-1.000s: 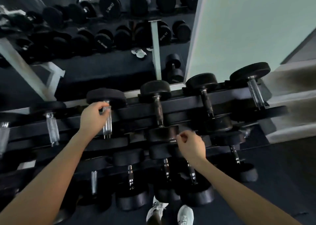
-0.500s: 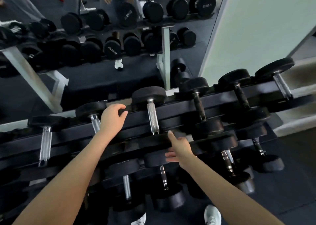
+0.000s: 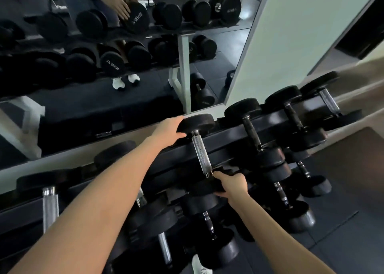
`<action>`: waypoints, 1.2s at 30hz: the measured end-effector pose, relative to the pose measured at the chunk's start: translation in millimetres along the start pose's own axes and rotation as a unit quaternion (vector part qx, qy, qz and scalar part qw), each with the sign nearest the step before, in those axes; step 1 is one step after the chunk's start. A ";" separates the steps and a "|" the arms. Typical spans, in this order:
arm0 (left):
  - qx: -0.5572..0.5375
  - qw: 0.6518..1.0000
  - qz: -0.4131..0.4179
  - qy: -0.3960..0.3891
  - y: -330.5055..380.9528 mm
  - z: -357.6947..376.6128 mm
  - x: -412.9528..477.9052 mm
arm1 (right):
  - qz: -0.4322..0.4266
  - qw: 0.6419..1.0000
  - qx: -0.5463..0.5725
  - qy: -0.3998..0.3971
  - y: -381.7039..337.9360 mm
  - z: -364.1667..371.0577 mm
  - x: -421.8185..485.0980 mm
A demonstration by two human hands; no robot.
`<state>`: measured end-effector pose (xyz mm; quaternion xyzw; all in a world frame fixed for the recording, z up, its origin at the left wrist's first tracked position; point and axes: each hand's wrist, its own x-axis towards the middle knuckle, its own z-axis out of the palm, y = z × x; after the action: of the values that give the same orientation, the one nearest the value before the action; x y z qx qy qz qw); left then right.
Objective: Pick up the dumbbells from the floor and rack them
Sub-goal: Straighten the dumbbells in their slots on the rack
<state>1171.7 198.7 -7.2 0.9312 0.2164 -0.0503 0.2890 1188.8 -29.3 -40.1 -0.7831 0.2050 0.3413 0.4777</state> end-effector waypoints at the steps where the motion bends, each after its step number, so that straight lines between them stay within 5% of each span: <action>1: -0.012 1.000 -0.002 0.006 -2.0 0.5 1.5 | -0.002 1.000 0.007 0.001 -0.8 -0.5 1.0; 16: -0.029 0.999 -0.032 0.028 -9.0 7.9 -11.0 | -0.012 0.999 -0.016 -0.035 -4.5 -10.5 8.1; 20: -0.017 0.999 -0.033 0.010 -1.4 -2.6 -23.2 | -0.036 0.988 -0.127 -0.076 -7.3 -19.7 -1.6; 22: -0.026 0.997 -0.049 0.052 -4.6 -17.4 -40.9 | -0.104 0.938 -0.329 -0.027 -9.5 -30.6 -10.1; 24: -0.028 0.990 -0.068 0.121 -18.8 -34.2 -69.0 | -0.227 0.828 -0.507 0.073 -11.2 -38.3 -21.0; 27: -0.015 0.973 -0.102 0.207 -52.7 -53.1 -123.9 | -0.357 0.771 -0.520 0.086 -17.4 -29.4 -56.9; 32: -0.001 0.959 -0.179 0.222 -112.4 -63.3 -201.5 | -0.341 0.829 -0.435 -0.086 14.1 35.9 -89.0; 36: 0.034 0.969 -0.184 0.160 -148.0 -50.7 -216.9 | -0.089 0.945 -0.244 -0.197 49.7 99.3 -92.5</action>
<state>910.7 255.4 5.7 0.8805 0.4260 0.0393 0.2043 1059.8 35.6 -33.7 -0.8078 -0.0535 0.4844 0.3316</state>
